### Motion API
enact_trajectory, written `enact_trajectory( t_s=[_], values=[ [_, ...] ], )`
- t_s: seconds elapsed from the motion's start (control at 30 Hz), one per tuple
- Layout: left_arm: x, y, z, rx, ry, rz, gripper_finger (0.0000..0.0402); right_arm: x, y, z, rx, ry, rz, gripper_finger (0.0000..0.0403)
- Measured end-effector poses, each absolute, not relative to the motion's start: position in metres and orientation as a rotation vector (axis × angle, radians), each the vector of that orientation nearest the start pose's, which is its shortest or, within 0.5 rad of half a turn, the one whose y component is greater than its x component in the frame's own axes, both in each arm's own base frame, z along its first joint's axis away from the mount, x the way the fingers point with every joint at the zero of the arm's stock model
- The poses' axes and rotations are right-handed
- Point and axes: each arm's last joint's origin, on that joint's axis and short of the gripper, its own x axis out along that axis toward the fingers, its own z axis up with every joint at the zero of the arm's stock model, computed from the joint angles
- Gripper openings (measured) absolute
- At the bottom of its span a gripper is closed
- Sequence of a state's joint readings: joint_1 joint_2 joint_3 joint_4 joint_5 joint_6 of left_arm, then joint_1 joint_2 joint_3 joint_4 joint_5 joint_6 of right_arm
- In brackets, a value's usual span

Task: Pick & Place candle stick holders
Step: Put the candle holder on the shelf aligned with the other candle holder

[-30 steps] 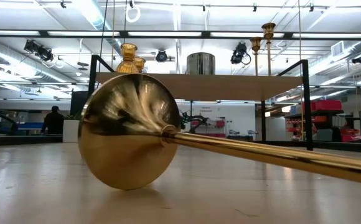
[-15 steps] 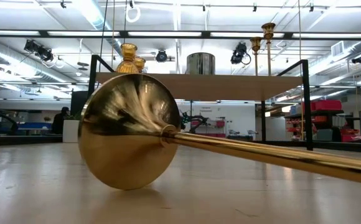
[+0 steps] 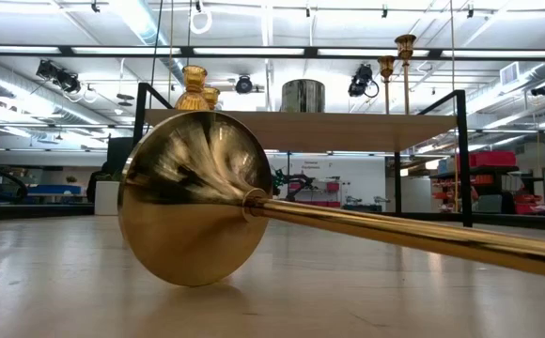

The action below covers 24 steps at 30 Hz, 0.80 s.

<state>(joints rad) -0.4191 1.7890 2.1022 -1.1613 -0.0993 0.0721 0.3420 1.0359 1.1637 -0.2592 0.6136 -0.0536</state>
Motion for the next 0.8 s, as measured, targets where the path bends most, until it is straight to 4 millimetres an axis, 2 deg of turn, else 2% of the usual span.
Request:
enact_trajectory(
  t_s=[0.17,0.5,0.67,0.8],
  values=[
    [0.332,-0.148,0.414,0.286,0.833,-0.352,0.0344,0.204,0.055,0.408,-0.122,0.139,-0.283,0.0215],
    [0.351,-0.161,0.387,0.345,0.898,-0.388,0.0346,0.201,0.051,0.408,-0.130,0.146,-0.375,0.0213],
    [0.361,-0.166,0.371,0.357,0.940,-0.388,0.0346,0.189,0.047,0.416,0.000,0.090,-0.370,0.0213],
    [0.367,-0.169,0.362,0.364,0.965,-0.386,0.0346,0.175,0.045,0.424,0.059,0.048,-0.262,0.0213]
  ],
)
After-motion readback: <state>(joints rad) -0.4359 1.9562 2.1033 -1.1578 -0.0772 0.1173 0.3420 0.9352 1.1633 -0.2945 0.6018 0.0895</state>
